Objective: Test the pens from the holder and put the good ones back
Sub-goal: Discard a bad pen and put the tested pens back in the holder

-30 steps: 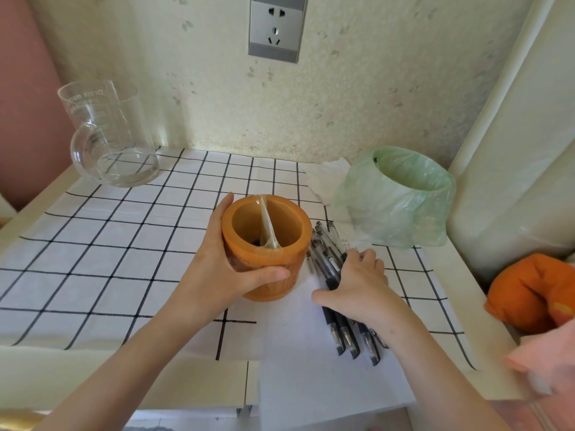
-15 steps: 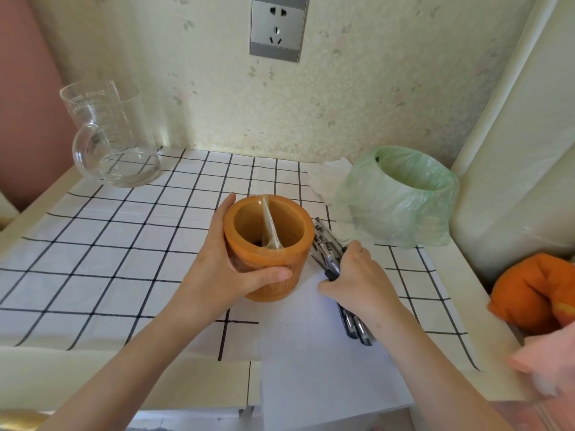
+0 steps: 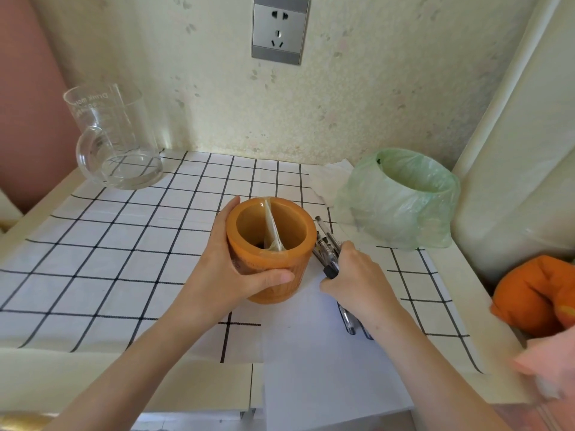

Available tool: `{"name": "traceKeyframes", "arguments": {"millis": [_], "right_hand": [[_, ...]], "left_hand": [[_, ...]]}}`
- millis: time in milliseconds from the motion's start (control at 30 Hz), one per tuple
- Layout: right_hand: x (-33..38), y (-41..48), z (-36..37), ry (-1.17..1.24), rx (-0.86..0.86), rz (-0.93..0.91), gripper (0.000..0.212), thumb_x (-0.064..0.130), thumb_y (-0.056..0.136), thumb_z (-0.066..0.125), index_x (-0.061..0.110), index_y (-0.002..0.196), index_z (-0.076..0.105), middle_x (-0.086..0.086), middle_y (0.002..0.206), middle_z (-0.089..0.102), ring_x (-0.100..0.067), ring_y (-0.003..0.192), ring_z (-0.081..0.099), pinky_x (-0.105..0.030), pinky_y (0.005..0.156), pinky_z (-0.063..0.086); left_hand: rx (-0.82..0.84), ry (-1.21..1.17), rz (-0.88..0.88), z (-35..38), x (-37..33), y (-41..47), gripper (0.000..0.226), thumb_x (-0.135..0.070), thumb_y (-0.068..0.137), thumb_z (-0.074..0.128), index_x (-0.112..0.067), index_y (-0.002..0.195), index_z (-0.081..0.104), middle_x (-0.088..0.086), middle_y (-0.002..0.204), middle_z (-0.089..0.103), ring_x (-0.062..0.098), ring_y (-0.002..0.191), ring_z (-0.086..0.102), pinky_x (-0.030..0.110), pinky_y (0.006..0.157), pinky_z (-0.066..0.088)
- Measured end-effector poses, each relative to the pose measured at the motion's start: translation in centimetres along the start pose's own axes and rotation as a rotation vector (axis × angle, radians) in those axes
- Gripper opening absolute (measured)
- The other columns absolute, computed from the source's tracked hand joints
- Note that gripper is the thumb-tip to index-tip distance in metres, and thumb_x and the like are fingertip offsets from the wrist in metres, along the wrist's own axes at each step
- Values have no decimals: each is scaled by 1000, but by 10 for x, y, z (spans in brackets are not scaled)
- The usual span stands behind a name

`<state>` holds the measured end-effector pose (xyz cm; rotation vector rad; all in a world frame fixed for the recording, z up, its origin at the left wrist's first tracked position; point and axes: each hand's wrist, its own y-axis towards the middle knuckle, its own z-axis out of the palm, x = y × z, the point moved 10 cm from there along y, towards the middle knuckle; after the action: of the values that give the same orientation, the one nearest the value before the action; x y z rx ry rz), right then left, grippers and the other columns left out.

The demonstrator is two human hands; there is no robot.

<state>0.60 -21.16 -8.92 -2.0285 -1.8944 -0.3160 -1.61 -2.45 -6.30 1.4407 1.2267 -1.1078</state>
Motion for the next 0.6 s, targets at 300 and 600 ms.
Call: {"name": "traceKeyframes", "arguments": {"millis": [300,600], "right_hand": [[26,-12,-51,519,48,-107,19,16,77,66,16,91,52,0,72,49,-14,61,47,-23,54,38],[67,-10,-79,1329,100,-107,17,5,85,62,10,101,62,-3,70,63,-14,64,61,-25,55,50]], "left_hand": [[-77,1,8,-15,-12,-4,106,-64,51,67,-49,141,12,-39,132,34,-34,104,34,-1,72,37],[-104,-202,210,-5,-82,-4,46,-45,87,51,-36,132,44,-23,130,51,-3,123,46,30,102,42]]}}
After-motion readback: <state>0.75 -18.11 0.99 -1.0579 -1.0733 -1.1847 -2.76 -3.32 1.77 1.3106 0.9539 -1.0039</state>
